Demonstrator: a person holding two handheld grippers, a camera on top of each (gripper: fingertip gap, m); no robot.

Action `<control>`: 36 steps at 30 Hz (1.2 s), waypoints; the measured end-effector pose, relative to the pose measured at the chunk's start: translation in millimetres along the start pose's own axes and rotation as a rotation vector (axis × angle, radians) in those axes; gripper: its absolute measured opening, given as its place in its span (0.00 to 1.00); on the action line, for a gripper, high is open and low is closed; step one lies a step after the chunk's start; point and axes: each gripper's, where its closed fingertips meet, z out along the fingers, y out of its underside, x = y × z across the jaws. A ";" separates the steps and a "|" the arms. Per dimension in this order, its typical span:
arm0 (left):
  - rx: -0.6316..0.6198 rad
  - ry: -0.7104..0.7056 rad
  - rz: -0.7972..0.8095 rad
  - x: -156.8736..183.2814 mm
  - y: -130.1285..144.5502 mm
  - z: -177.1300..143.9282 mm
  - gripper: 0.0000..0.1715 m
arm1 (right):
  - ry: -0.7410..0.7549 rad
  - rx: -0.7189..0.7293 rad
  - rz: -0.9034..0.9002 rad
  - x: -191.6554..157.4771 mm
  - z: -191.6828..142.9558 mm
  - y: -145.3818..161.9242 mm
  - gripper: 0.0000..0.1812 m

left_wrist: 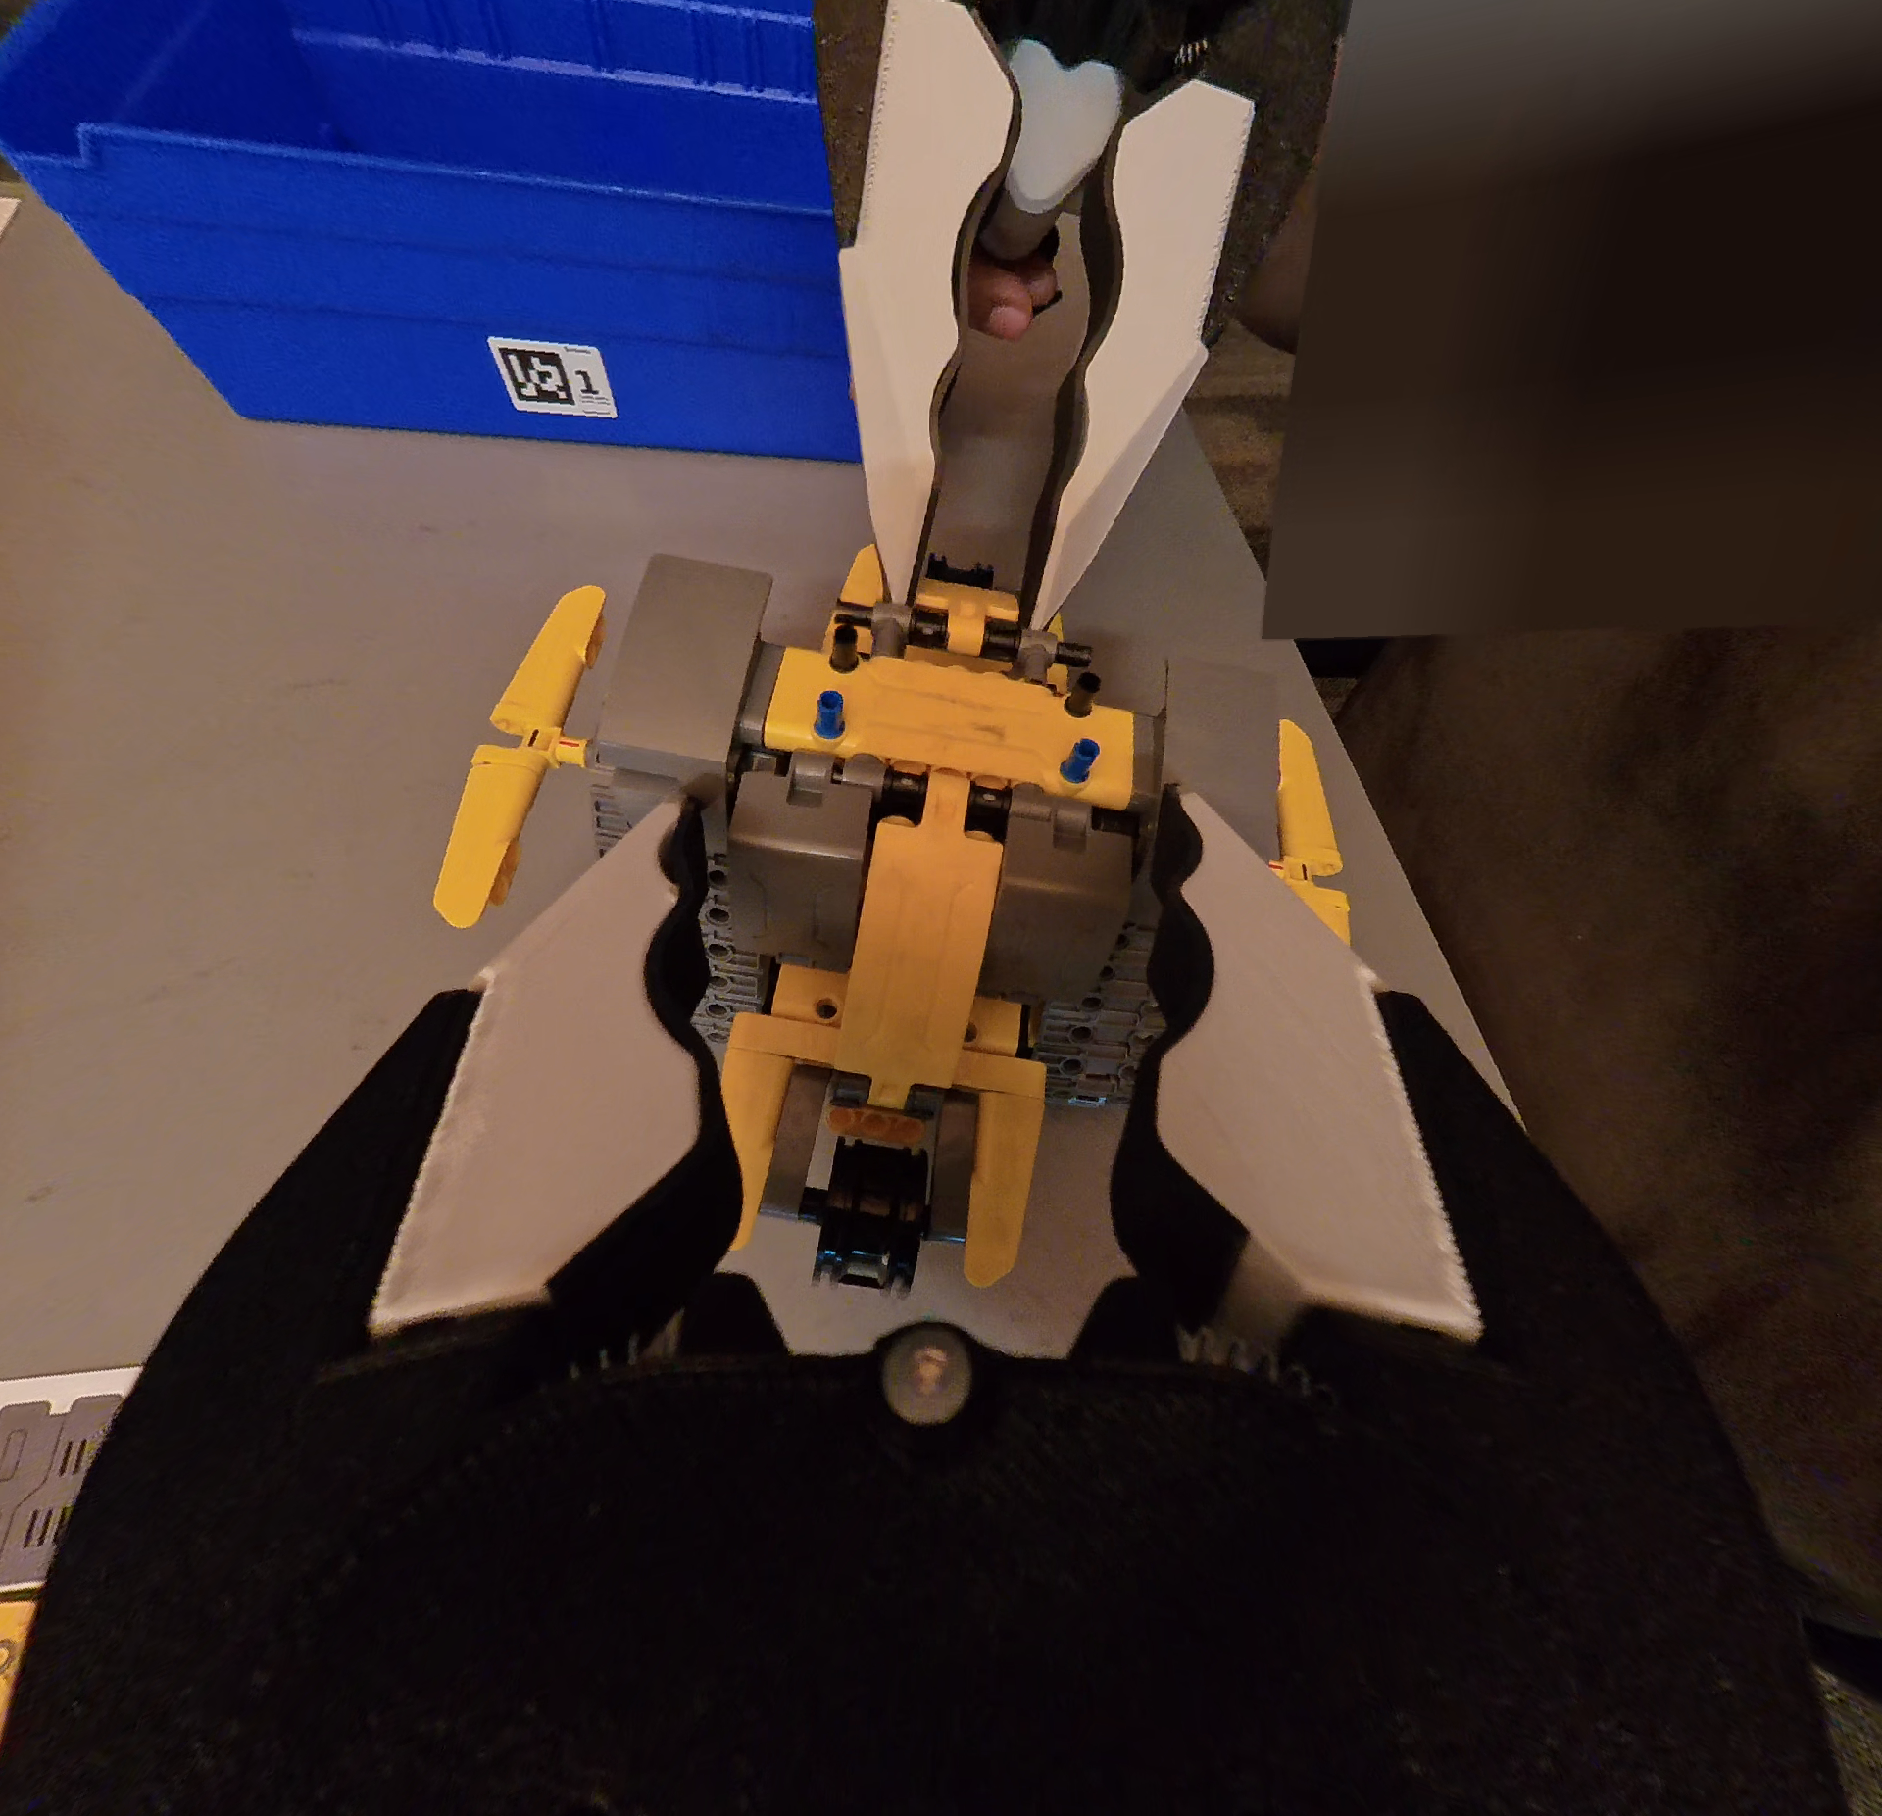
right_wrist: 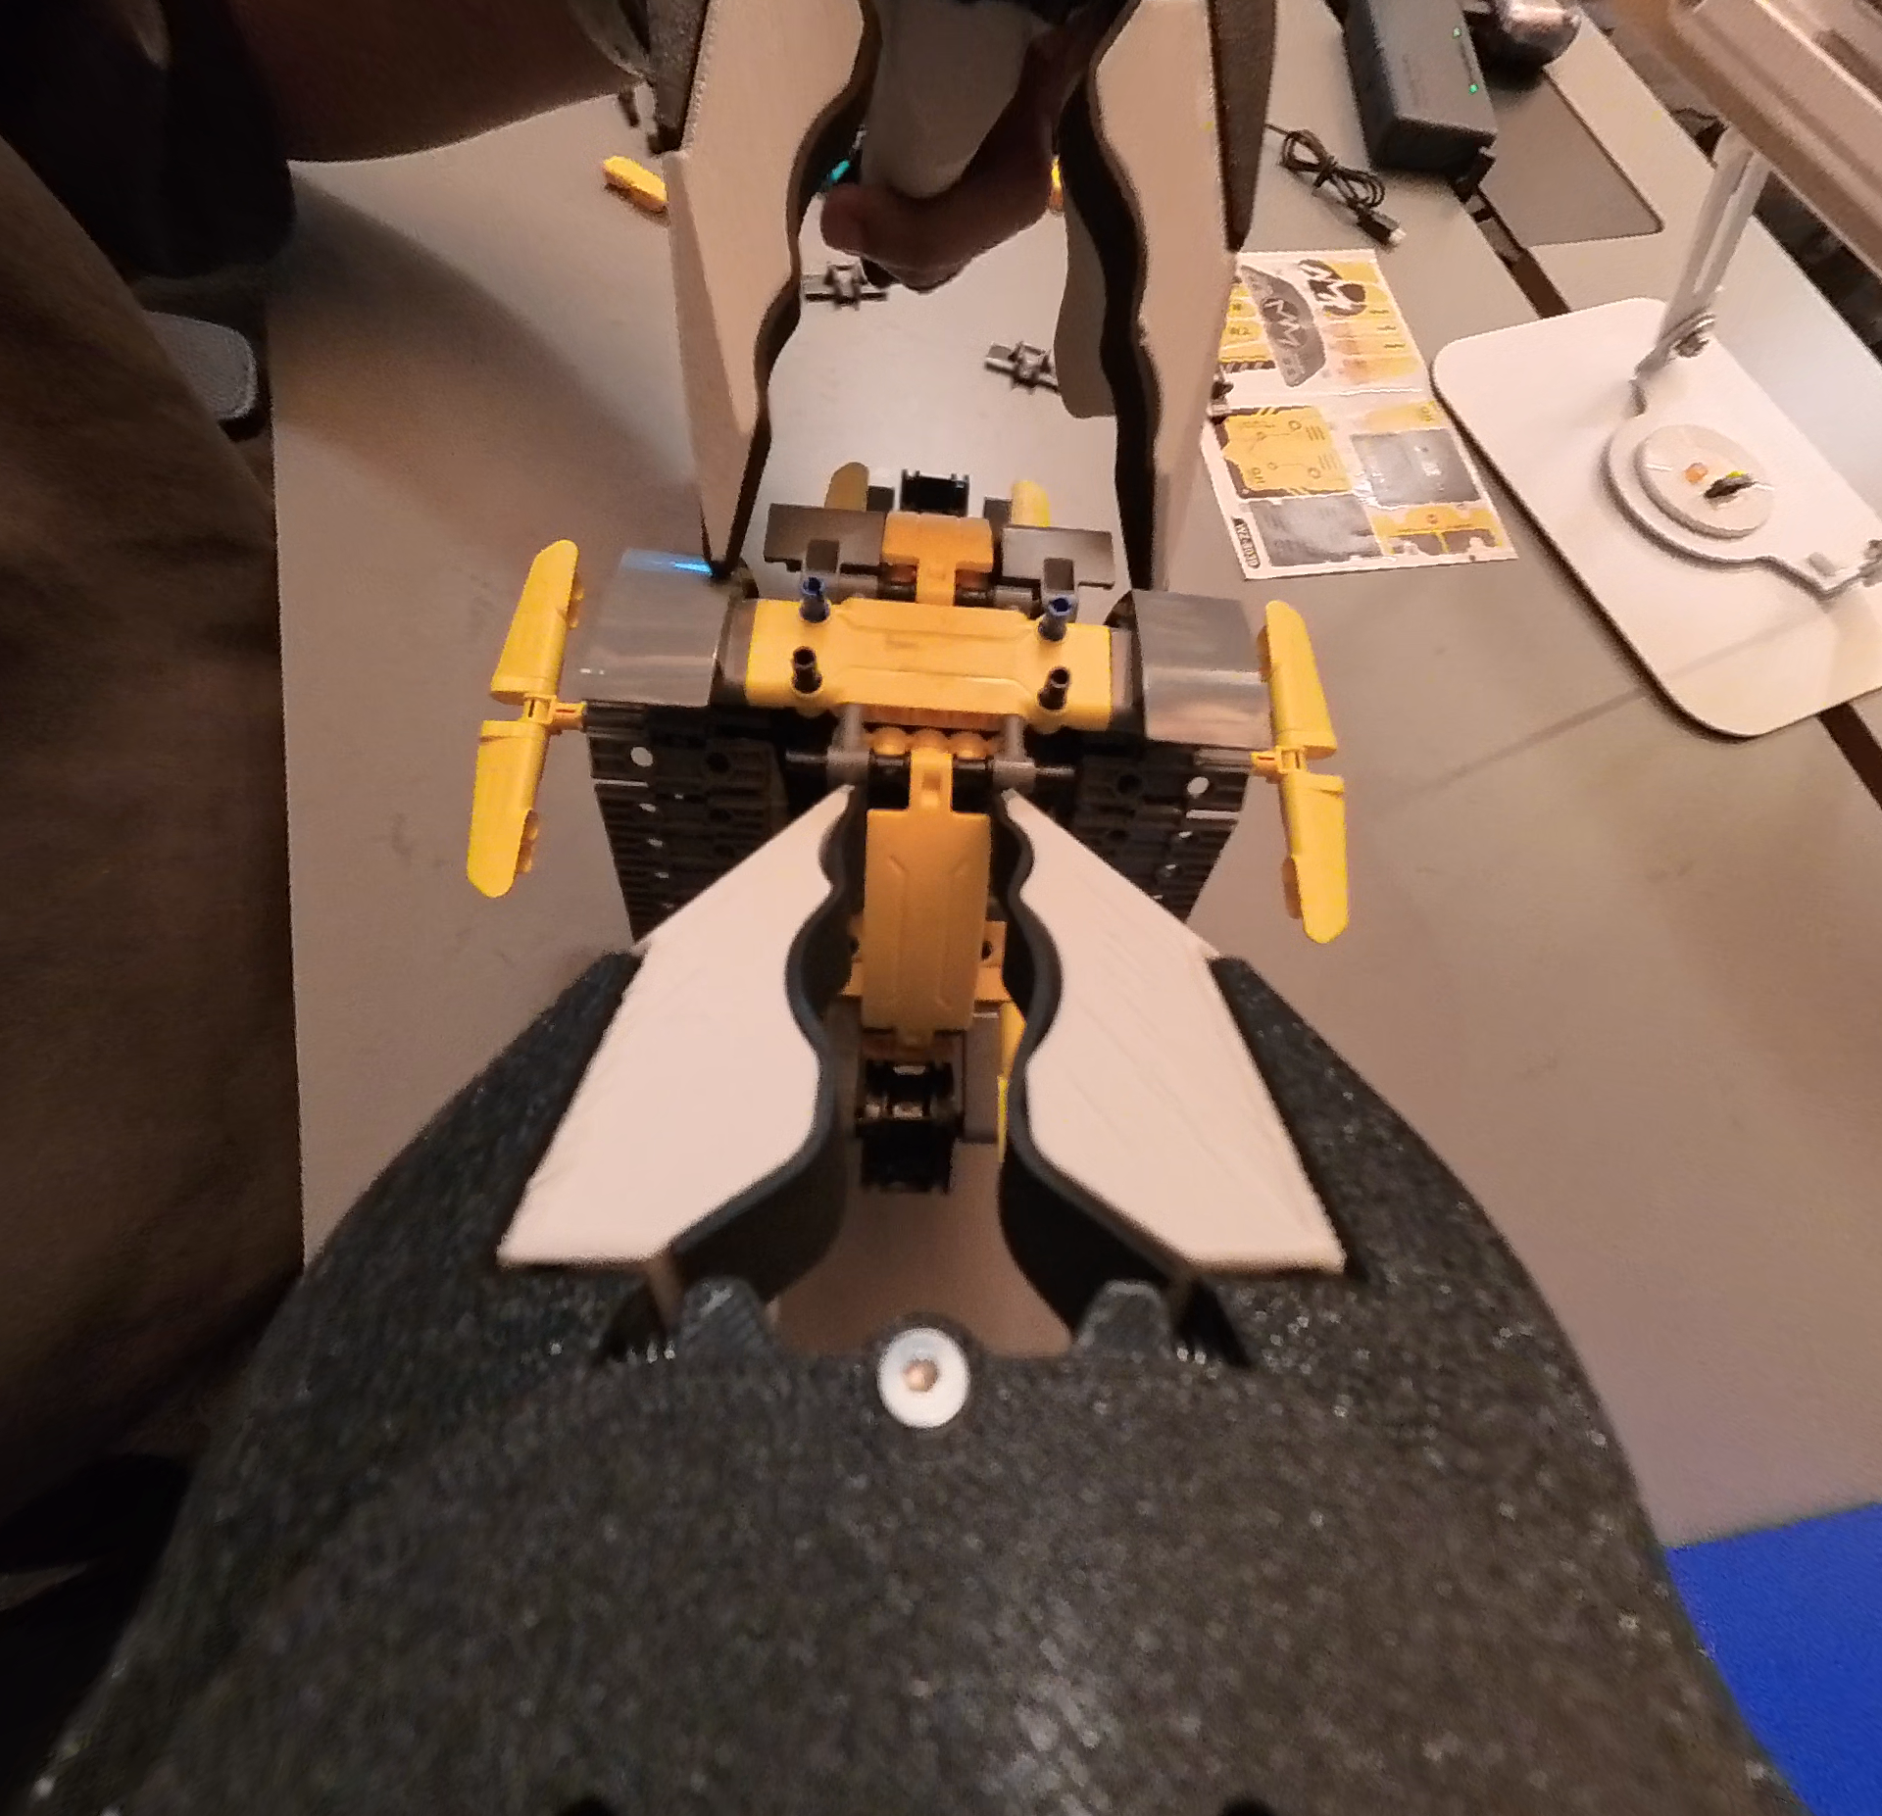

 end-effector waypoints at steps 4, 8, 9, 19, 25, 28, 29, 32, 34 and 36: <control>0.004 0.001 0.000 -0.1 -0.1 0.4 0.50 | -0.034 -0.034 -0.008 -1.2 0.1 1.7 0.13; 0.002 -0.001 0.003 -0.2 -0.4 0.4 0.50 | -0.040 -0.074 -0.030 -1.9 -0.5 2.7 0.13; 0.001 -0.001 0.004 -0.1 -0.3 0.4 0.50 | -0.039 -0.084 -0.034 -1.9 -0.6 2.7 0.13; -0.003 -0.005 0.019 -0.7 -1.7 1.7 0.50 | -0.057 -0.237 -0.042 0.5 -2.4 4.8 0.13; 0.000 -0.005 0.025 -1.1 -2.0 2.0 0.50 | -0.059 -0.290 -0.045 0.9 -2.9 4.2 0.13; 0.003 -0.006 0.021 -1.3 -1.6 1.9 0.50 | -0.057 -0.280 -0.035 0.8 -2.3 3.5 0.13; 0.006 -0.006 0.019 -1.3 -1.4 1.9 0.49 | -0.055 -0.270 -0.029 0.6 -2.3 3.3 0.13; 0.012 -0.006 0.012 -1.3 -1.1 1.6 0.49 | -0.041 -0.230 -0.026 0.2 -1.5 2.4 0.13; 0.010 -0.010 0.007 -2.0 -0.8 1.3 0.48 | -0.031 -0.199 -0.019 0.1 -0.9 1.8 0.13; -0.002 -0.037 0.033 -5.6 1.5 1.3 0.40 | -0.026 -0.170 -0.006 -0.2 -0.3 1.0 0.12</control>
